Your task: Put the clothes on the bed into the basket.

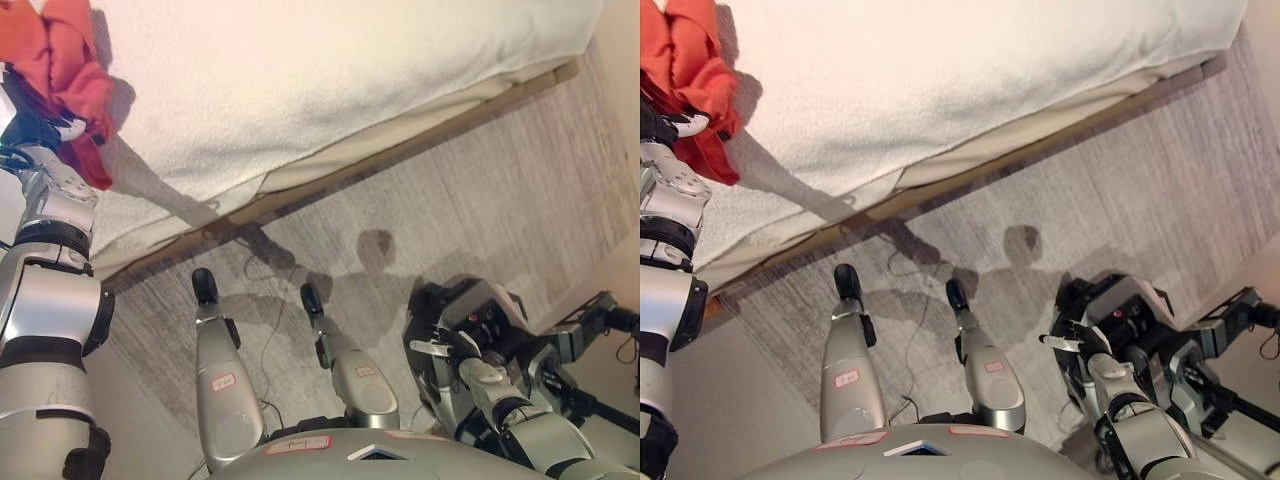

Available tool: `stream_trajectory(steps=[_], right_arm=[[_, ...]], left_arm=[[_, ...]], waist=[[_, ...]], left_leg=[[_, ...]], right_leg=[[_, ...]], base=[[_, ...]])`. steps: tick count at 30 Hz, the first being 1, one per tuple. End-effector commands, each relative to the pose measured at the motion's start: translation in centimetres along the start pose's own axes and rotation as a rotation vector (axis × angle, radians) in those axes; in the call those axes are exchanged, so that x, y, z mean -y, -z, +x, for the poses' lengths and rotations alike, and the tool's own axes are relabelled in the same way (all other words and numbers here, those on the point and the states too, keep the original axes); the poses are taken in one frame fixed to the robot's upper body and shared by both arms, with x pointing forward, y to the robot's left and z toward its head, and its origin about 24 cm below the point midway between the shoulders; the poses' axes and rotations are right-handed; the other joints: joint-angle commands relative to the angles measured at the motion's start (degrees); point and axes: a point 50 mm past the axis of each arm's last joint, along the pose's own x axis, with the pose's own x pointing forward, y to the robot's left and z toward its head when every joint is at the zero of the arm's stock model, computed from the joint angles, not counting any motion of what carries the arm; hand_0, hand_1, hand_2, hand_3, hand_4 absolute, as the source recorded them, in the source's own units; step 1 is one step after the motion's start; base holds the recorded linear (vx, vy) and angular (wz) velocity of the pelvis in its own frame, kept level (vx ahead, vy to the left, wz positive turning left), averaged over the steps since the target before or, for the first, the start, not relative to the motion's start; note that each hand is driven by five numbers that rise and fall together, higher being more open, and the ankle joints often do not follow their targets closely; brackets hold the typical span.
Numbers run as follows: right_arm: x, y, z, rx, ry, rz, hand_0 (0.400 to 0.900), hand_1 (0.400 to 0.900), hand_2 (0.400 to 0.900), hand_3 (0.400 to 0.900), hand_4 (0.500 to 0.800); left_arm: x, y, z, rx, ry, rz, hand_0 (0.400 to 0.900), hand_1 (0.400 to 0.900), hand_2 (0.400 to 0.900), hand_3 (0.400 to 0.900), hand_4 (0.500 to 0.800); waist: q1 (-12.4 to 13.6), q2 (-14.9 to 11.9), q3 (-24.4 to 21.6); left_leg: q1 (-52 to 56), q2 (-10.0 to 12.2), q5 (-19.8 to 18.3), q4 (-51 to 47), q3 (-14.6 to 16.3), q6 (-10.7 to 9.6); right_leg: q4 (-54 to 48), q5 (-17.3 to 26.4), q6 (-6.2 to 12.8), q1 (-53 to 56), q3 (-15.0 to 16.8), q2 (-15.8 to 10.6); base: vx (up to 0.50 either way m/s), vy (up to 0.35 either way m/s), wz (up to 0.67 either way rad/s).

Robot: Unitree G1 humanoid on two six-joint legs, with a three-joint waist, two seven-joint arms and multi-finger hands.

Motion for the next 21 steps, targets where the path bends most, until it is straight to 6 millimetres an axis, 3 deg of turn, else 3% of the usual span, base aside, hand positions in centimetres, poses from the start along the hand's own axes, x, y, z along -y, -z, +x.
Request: stream_trajectory(steps=[1, 4, 14, 18, 21], right_arm=[[2.1, 2.8, -1.0, -0.079, 0.088, -0.001, 0.900, 0.900, 0.900, 0.900, 0.800], [2.0, 3.0, -1.0, -0.077, 0.085, 0.000, 0.900, 0.900, 0.900, 0.900, 0.800], [2.5, 3.4, -1.3, -0.079, 0.096, 0.002, 0.900, 0.900, 0.900, 0.900, 0.800], [2.8, 3.8, -1.4, -0.098, 0.109, 0.018, 0.900, 0.900, 0.900, 0.900, 0.800], [3.1, 4.4, -1.6, -0.129, 0.120, 0.024, 0.900, 0.900, 0.900, 0.900, 0.800]], left_arm=[[-4.4, -2.0, 2.0, 0.017, -0.126, -0.072, 0.400, 0.400, 0.400, 0.400, 0.500], [-3.7, -1.6, 1.8, 0.000, -0.104, -0.086, 0.400, 0.400, 0.400, 0.400, 0.500], [-2.1, -3.8, 1.1, 0.085, -0.070, -0.111, 0.400, 0.400, 0.400, 0.400, 0.500], [-1.2, -3.4, 0.6, 0.104, -0.031, -0.106, 0.400, 0.400, 0.400, 0.400, 0.500], [-1.0, -1.7, 0.5, 0.078, -0.005, -0.048, 0.400, 0.400, 0.400, 0.400, 0.500]], waist=[[-0.5, -0.3, -0.2], [-0.7, -0.3, -0.4], [-0.5, 0.5, -1.8], [0.9, 0.8, -2.2], [2.2, 1.1, -2.3]], left_leg=[[-8.0, 4.3, 1.9, 3.9, -3.8, -2.0], [-8.2, 4.6, 1.9, 4.2, -4.0, -2.1], [-7.3, 4.0, 2.6, 2.5, -4.5, -2.5], [-4.3, 3.3, 3.0, 0.9, -4.6, -2.4], [-2.3, 2.7, 3.6, -0.1, -4.6, -2.3]], right_leg=[[-5.8, 7.5, 3.59, 5.1, -0.9, -5.9], [-5.6, 7.4, 3.57, 4.5, -1.1, -6.0], [-5.9, 6.4, 3.59, 5.4, -2.8, -6.2], [-5.4, 5.6, 3.38, 7.7, -3.8, -6.5], [-5.1, 5.0, 3.17, 9.5, -4.7, -6.7]], base=[[-0.04, 0.008, -0.12], [-0.01, 0.001, -0.02], [0.00, -0.010, 0.05], [0.07, -0.039, 0.19], [0.07, -0.027, 0.25]])
